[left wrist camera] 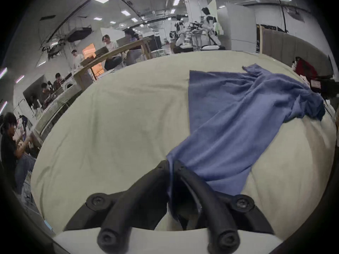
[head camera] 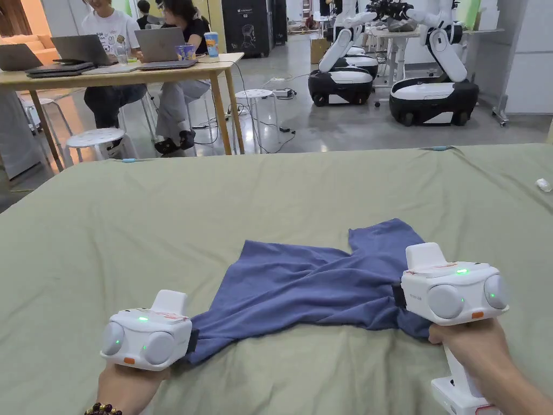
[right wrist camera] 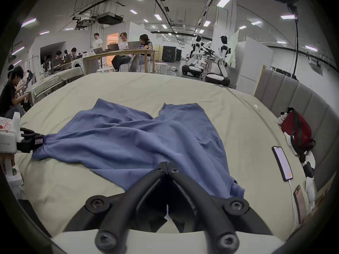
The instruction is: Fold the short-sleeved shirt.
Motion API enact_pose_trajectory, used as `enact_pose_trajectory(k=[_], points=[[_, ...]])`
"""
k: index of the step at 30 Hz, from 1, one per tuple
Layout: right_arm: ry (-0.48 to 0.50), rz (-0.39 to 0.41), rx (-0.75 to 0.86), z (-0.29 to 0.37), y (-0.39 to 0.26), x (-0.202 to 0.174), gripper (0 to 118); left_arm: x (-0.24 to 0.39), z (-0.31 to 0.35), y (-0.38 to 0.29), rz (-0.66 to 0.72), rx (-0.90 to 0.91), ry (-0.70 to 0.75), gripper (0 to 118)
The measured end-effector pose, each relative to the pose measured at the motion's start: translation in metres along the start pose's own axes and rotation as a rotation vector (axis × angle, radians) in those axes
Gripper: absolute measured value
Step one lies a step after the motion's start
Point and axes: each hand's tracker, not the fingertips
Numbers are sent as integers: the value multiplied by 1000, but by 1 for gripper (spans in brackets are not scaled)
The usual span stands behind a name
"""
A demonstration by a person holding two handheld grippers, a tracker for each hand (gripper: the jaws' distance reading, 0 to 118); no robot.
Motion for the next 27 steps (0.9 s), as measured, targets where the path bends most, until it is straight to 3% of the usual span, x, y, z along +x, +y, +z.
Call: enact_pose_trajectory(k=[8, 16, 17, 19, 20, 22, 27], points=[[-15, -37, 19, -16, 41, 31, 0, -6, 1, 51, 16, 86, -27, 2], [11, -82, -72, -90, 95, 82, 1, 13, -38, 109, 10, 64, -59, 2], [20, -92, -87, -101, 101, 90, 9, 16, -44, 114, 11, 63, -68, 2], [22, -138, -119, -114, 105, 102, 48, 21, -54, 123, 8, 65, -77, 2], [14, -153, -136, -124, 106, 109, 54, 24, -60, 127, -1, 65, -79, 2], [4, -150, -179, -144, 108, 122, 63, 28, -73, 133, -22, 64, -81, 2], [-59, -95, -274, -195, 97, 142, 63, 33, -96, 135, -16, 56, -93, 2]])
